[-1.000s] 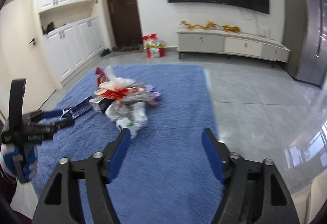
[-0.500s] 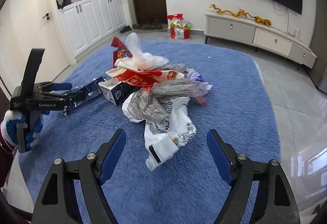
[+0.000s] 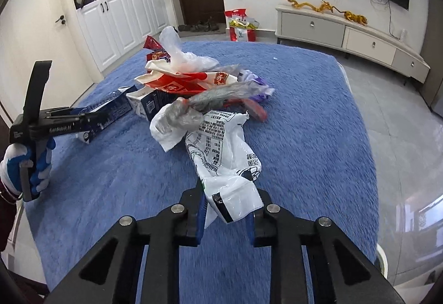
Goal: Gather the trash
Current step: 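Carry both bags over the trash bin and open both grippers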
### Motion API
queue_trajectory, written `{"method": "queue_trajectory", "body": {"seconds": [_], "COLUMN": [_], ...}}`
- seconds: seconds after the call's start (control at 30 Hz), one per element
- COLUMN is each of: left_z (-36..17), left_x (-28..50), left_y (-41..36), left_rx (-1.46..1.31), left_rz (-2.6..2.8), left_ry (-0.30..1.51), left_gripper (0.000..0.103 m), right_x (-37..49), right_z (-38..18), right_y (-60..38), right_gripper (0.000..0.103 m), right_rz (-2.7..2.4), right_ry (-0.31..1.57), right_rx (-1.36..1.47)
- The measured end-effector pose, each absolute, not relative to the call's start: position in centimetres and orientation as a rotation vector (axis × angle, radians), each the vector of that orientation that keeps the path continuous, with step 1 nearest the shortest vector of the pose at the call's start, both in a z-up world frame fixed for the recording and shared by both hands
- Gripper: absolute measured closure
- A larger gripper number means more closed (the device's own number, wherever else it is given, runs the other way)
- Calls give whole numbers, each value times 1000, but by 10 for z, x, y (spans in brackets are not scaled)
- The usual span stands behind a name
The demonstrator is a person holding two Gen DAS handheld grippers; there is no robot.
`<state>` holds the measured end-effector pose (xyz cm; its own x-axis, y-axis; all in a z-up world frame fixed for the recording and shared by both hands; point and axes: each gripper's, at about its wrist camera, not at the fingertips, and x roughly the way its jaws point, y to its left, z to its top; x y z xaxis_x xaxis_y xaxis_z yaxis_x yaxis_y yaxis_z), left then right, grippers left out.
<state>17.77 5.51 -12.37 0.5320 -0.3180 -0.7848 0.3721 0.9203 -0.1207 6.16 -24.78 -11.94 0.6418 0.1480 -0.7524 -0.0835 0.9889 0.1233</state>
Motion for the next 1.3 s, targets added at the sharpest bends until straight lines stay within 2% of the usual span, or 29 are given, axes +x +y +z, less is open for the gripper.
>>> {"method": "queue_trajectory", "body": {"seconds": [0.37,0.57,0.9,1.3], "left_z": [-89,-58,-54,-97], "left_x": [108,71,36,-11], "left_y": [47,7,-132,-322], "left_rx": [47,84,238,512], "left_rz": [-470,-584,-845,-1058], "left_ry": [853,795,821,928], "left_gripper": [60,60,60,60], "right_x": [-13,-52,-115,-149], "right_z": [-88,-76,-94,-181], "right_y": [-276,-304,-386,-464], "right_gripper": [81,81,81,80], "right_rz": [99,23,-216,-411], "right_ry": [770,713,725,866], "right_rx": [162,202,271,449]}}
